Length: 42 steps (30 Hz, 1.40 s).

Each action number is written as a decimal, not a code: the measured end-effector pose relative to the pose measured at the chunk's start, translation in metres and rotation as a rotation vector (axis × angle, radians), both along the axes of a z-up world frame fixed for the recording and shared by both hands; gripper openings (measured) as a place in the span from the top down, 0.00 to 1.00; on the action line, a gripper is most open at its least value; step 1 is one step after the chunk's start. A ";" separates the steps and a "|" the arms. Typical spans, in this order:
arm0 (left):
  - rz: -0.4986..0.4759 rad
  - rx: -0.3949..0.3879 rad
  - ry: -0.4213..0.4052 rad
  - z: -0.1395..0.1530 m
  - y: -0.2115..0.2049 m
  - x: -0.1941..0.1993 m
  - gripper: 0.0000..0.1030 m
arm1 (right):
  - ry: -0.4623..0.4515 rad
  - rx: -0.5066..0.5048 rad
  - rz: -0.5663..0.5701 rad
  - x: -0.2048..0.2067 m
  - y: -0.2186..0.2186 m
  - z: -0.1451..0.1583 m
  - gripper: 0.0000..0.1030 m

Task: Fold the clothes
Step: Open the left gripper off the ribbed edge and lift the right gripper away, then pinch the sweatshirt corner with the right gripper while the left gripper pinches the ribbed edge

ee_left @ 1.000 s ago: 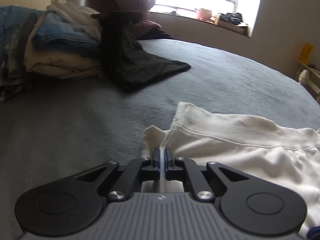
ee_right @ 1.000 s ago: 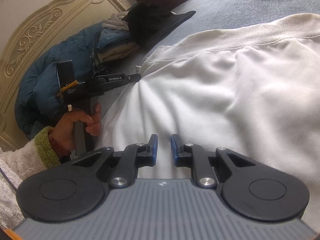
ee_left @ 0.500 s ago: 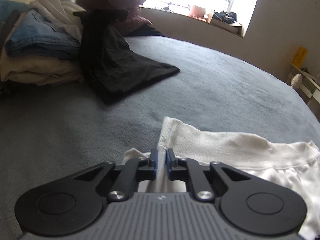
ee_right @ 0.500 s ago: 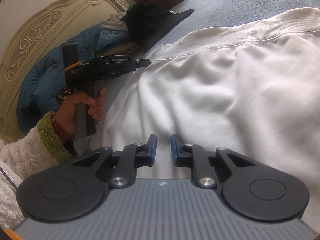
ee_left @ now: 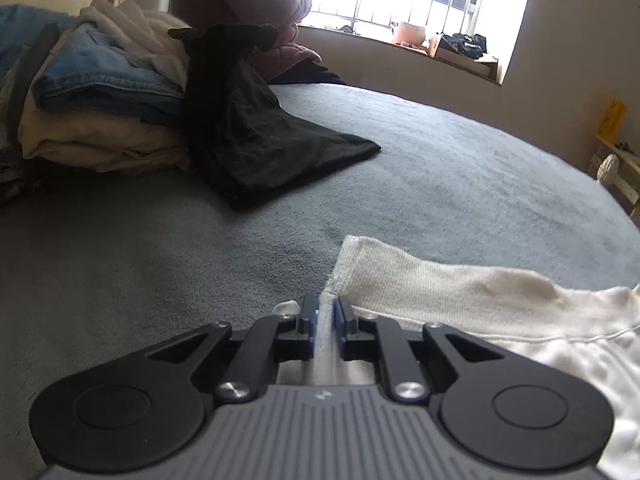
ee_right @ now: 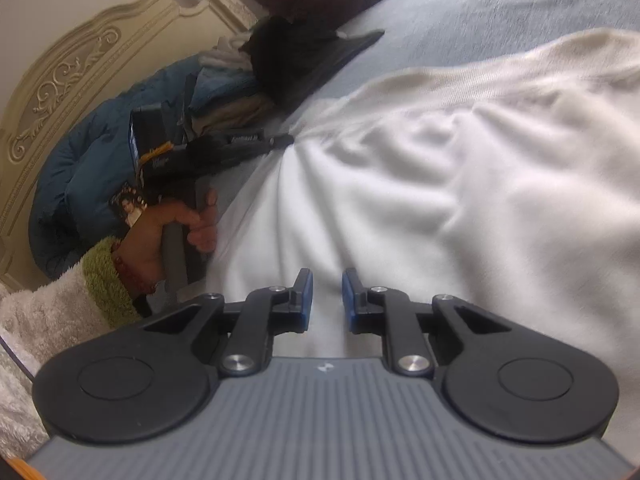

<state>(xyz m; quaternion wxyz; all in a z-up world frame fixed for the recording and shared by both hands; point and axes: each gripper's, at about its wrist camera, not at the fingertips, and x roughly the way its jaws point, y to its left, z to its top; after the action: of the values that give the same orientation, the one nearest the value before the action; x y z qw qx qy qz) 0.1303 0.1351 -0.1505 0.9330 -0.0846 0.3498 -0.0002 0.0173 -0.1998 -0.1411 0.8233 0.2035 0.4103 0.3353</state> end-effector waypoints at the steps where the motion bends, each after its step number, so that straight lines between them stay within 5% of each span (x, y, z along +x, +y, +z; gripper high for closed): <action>1: 0.004 0.012 -0.013 0.005 -0.001 -0.004 0.80 | -0.015 0.010 -0.019 0.000 -0.005 0.004 0.85; 3: 0.011 0.045 -0.043 0.014 -0.004 -0.016 0.71 | -0.061 -0.004 -0.079 0.000 -0.021 0.014 0.85; 8: -0.032 0.044 -0.058 0.030 -0.012 -0.046 0.68 | -0.184 -0.151 -0.304 0.002 -0.074 0.038 0.84; 17: -0.049 0.031 0.028 0.019 -0.019 -0.072 0.68 | -0.091 -0.241 -0.571 0.035 -0.146 0.018 0.82; 21: -0.037 0.010 0.048 0.022 -0.010 -0.074 0.62 | -0.071 -0.174 -0.623 0.053 -0.166 0.022 0.79; 25: -0.026 -0.007 0.090 0.020 -0.002 -0.076 0.61 | -0.099 -0.154 -0.516 0.078 -0.143 0.037 0.76; 30: -0.025 -0.009 0.102 0.018 0.002 -0.088 0.60 | -0.084 -0.117 -0.190 0.122 -0.055 0.053 0.65; 37: -0.041 -0.049 0.090 0.013 0.010 -0.103 0.62 | 0.097 -0.143 0.154 0.191 0.103 0.051 0.46; 42: -0.080 -0.108 0.052 0.009 0.019 -0.108 0.63 | 0.157 -0.261 0.225 0.226 0.182 0.042 0.44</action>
<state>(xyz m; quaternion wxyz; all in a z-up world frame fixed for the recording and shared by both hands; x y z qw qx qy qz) 0.0225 0.1545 -0.1417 0.9169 -0.1208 0.3766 -0.0541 0.2438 -0.0177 -0.0988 0.7654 0.0733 0.5337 0.3523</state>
